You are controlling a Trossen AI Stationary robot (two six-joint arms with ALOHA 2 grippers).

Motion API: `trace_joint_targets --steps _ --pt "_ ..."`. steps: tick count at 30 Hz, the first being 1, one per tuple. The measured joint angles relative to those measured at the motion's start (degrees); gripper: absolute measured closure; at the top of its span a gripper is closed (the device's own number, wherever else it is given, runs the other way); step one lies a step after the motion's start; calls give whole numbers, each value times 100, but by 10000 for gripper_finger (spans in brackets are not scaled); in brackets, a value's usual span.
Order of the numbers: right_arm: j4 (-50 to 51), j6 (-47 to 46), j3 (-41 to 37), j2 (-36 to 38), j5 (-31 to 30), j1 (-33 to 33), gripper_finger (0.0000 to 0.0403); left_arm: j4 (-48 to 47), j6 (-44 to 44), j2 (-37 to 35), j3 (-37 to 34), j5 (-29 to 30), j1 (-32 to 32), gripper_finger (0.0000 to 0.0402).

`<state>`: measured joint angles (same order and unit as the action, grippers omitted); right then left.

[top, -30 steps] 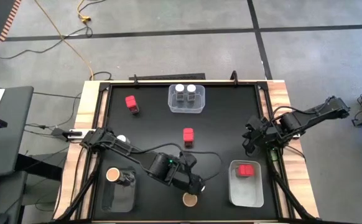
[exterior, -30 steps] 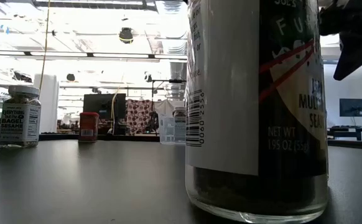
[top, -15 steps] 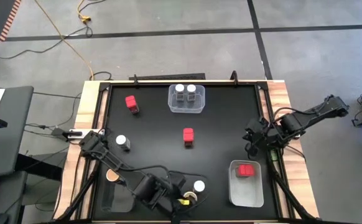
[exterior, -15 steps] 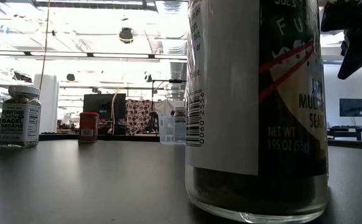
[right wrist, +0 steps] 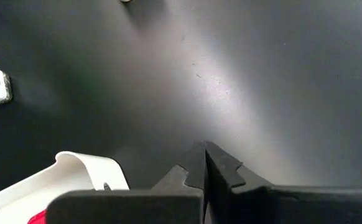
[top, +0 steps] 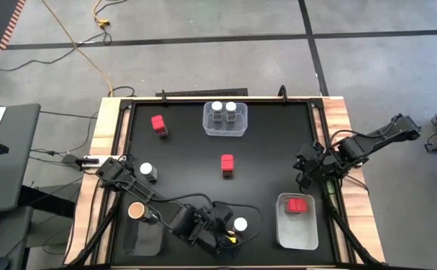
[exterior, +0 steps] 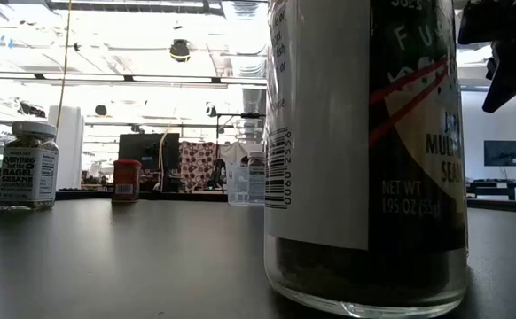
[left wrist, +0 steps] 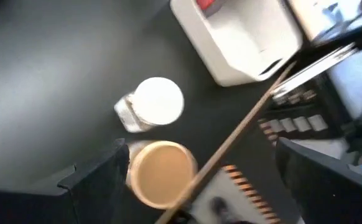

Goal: Sort spices by type
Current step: Put the brown spice bottle into the black bin

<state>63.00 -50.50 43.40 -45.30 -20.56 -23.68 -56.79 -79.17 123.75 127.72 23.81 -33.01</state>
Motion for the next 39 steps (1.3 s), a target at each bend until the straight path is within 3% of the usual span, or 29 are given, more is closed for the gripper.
trace_joint_targets --steps 14,23,32,39 --pt "133 -46 4 -2 -4 19 381 317 913 577 -5 -279 8 21" --pt "144 -44 4 1 -7 19 381 321 1321 701 0 -24 -364 21" --pt "149 -5 4 -1 -9 19 381 205 810 766 3 649 -606 21" --pt "149 4 4 -2 -9 19 381 -26 500 765 0 856 -663 21"
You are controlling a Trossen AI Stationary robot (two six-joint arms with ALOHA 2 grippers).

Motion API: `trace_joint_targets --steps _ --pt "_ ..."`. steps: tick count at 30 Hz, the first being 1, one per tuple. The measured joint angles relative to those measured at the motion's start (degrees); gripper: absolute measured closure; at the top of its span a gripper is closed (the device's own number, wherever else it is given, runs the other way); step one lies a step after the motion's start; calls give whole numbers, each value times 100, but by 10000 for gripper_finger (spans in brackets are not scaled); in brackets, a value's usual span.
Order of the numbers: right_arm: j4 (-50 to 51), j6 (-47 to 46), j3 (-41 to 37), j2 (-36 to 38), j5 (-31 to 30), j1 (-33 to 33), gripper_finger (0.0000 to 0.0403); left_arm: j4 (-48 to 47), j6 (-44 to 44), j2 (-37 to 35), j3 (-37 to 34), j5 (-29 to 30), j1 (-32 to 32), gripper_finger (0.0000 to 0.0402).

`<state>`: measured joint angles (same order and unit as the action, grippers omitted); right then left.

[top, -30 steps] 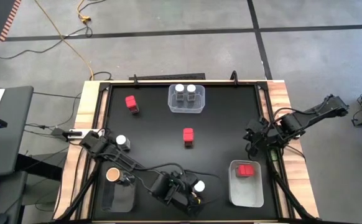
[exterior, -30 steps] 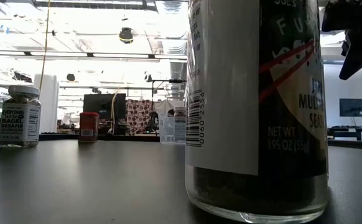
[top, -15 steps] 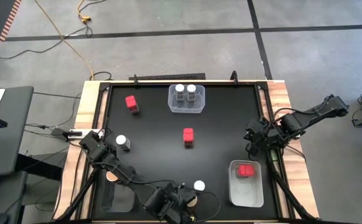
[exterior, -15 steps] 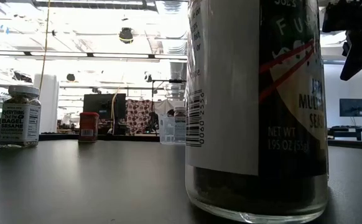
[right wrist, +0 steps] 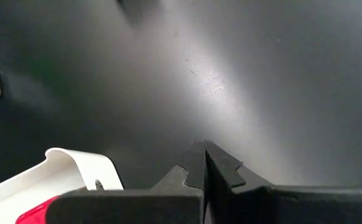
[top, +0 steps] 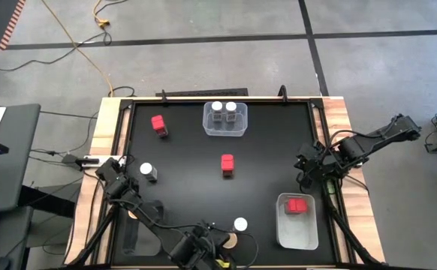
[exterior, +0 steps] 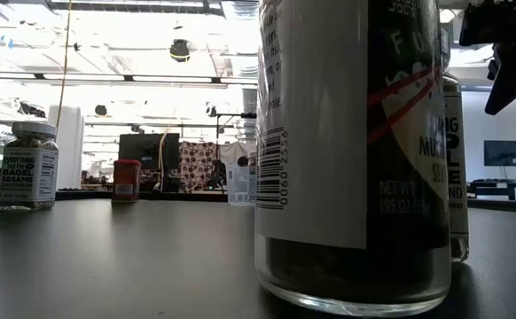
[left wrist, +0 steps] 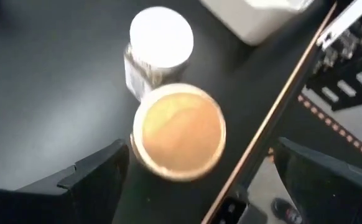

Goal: Sort spices by type
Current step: Put the brown spice bottle into the black bin

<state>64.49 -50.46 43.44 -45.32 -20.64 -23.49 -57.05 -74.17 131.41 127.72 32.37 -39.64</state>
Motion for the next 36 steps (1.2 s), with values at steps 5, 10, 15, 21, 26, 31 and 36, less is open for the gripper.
trace_joint_targets --steps 5,10,15,21,26,31,36 --pt "0 15 0 0 0 0 381 3 238 -34 169 197 14 21" --pt "0 15 0 0 0 0 381 -168 306 -32 234 184 5 21" --pt "0 54 0 0 0 0 381 -577 120 -25 240 193 7 21" --pt "0 85 0 0 0 0 381 -428 191 -17 240 141 -20 21" --pt "0 89 -1 1 0 0 381 -394 212 -17 74 136 -50 21" --pt "0 106 -2 0 0 0 381 -80 275 1 -86 98 -46 21" --pt "0 146 -2 0 0 0 381 308 588 -1 -248 102 -50 21"
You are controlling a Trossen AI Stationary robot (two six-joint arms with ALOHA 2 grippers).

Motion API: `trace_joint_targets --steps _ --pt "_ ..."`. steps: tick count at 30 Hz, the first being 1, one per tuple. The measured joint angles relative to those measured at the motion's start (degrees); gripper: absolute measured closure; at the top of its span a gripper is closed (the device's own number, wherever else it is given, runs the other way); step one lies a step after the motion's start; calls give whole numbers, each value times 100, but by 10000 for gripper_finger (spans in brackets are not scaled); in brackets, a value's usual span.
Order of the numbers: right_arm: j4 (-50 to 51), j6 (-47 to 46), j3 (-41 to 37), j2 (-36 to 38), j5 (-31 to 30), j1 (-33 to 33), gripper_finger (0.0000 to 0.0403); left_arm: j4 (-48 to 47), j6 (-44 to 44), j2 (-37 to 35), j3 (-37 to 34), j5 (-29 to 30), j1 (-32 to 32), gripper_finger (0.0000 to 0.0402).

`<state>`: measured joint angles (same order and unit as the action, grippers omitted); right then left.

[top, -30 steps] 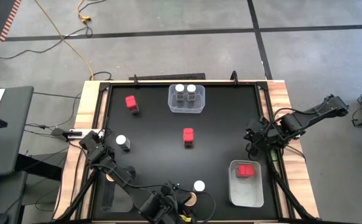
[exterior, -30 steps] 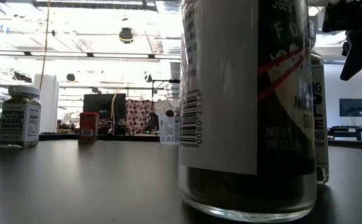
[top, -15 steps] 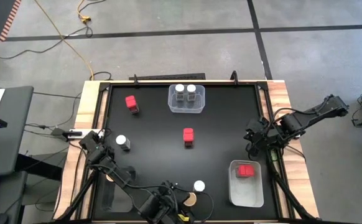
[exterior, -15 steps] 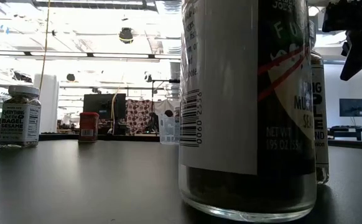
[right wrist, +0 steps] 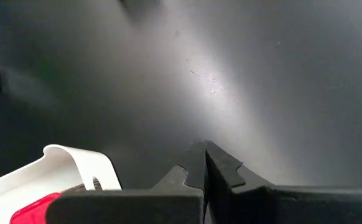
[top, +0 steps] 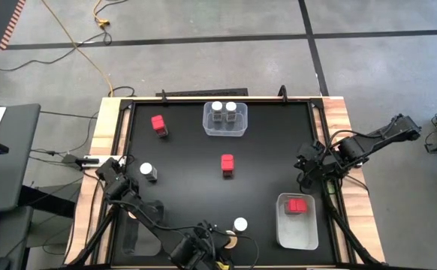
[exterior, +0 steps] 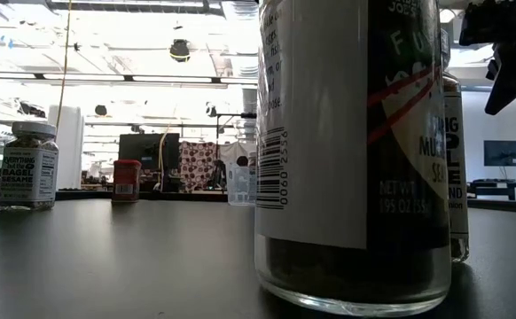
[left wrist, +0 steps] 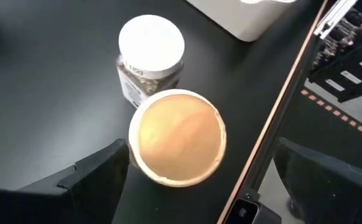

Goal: Sort spices by type
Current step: Put the brown spice bottle into the black bin

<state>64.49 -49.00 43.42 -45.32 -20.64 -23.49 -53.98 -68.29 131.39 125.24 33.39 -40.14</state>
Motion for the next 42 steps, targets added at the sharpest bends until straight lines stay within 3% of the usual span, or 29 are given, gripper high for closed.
trace_joint_targets --steps 16,23,42 --pt "0 -2 0 0 -2 0 381 486 -37 -9 -742 -5 67 21" --pt "-2 1 0 0 -2 0 381 730 -455 -9 -1000 -5 173 21" --pt "-4 93 0 0 -4 0 381 892 -1172 -5 -1011 -289 339 21"
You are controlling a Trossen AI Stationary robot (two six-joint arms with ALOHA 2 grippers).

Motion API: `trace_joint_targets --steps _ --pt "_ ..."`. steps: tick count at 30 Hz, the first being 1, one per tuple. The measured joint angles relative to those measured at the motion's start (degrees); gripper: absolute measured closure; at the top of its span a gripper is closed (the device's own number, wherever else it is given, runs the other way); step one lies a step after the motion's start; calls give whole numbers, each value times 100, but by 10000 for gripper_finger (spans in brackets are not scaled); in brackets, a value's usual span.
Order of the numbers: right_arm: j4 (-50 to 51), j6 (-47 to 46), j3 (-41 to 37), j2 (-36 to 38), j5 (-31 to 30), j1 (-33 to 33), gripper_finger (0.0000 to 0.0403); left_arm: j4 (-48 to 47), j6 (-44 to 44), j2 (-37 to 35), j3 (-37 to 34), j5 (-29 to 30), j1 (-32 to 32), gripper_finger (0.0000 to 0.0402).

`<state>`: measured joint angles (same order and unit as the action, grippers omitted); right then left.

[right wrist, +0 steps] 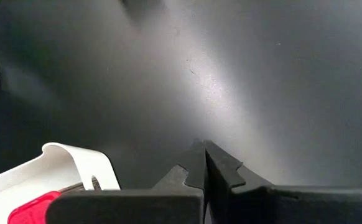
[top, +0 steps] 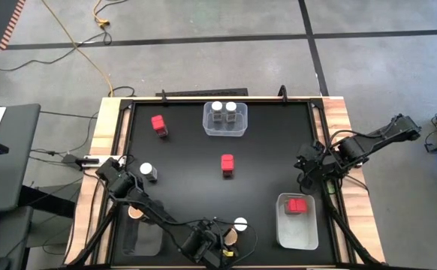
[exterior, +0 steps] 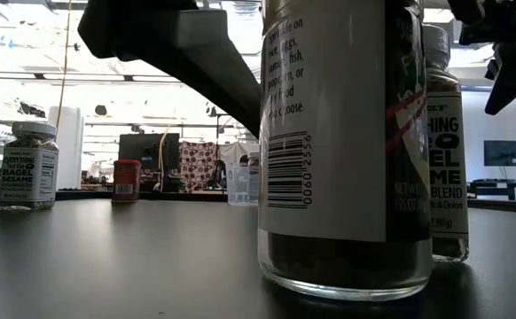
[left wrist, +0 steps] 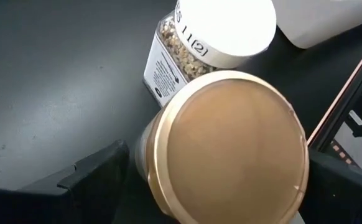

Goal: Sort spices by type
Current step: Put the brown spice bottle into the black bin

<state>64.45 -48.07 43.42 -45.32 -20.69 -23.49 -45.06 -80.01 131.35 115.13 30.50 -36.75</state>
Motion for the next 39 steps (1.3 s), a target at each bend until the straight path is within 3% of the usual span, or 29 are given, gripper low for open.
trace_joint_targets --steps 21,31,39 --pt "-2 43 -2 0 0 -1 381 -50 128 0 33 1 15 21" --pt "-2 54 -2 2 0 0 381 -40 109 0 33 -427 206 23" --pt "-4 52 -2 0 0 -1 381 -67 177 0 33 -432 213 82"
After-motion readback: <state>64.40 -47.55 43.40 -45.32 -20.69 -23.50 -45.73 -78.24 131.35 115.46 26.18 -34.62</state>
